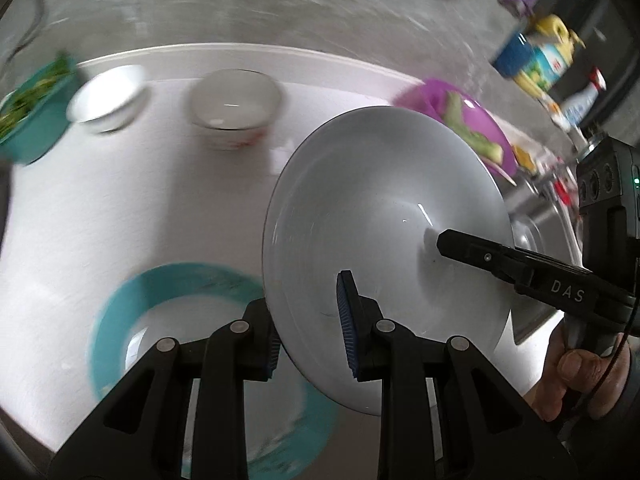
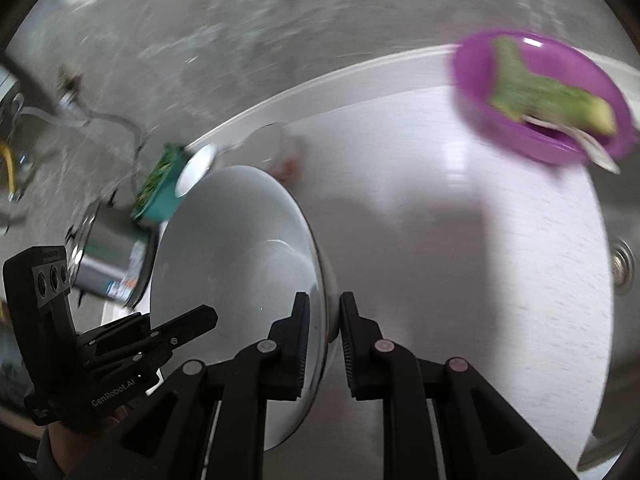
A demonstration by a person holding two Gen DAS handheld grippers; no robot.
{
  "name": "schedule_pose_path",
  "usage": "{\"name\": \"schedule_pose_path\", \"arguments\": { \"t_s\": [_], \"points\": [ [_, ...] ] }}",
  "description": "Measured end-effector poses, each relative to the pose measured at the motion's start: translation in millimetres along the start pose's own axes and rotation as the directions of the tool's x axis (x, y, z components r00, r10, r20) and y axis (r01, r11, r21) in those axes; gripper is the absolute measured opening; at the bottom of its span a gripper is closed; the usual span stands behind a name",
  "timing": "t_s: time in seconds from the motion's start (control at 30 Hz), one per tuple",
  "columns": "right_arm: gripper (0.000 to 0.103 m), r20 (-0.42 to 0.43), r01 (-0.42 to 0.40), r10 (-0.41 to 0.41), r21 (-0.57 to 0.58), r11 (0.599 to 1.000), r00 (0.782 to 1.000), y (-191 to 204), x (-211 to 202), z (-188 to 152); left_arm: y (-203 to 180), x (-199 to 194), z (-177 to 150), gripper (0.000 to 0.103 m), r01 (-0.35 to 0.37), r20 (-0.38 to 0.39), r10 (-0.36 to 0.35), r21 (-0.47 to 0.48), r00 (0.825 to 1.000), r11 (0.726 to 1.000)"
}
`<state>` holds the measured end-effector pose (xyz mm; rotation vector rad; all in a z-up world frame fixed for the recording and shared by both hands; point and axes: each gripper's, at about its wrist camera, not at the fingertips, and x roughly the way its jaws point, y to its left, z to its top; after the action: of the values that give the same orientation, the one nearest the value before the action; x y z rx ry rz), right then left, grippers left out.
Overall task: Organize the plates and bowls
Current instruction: 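Carry the large white bowl across the counter and lower it down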
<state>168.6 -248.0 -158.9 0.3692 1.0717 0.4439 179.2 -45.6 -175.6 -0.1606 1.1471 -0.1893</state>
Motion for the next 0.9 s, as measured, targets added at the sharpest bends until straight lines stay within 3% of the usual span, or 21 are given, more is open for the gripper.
{"name": "schedule_pose_path", "arguments": {
  "t_s": [0.3,0.47,0.73,0.9],
  "points": [
    [0.019,-0.089,-0.106,0.093,-0.155,0.982,0.992,129,65,8,139,-91,-30,0.023,-0.09,0.065,0.101,-0.153,0.993,0.984],
    [0.019,-0.182,-0.153,0.117,-0.2,0.968,0.976,196,125,0,220,-116,-47,0.023,-0.117,0.062,0.135,-0.233,0.989,0.965],
    [0.019,-0.292,-0.147,0.078,-0.224,0.963,0.953,244,206,-11,327,-108,-81,0.023,-0.12,0.022,0.134,-0.327,0.991,0.937],
    [0.019,-0.321,-0.108,0.027,-0.238,0.965,0.947,249,241,-11,364,-79,-95,0.023,-0.108,-0.014,0.11,-0.351,0.994,0.93]
  ]
}}
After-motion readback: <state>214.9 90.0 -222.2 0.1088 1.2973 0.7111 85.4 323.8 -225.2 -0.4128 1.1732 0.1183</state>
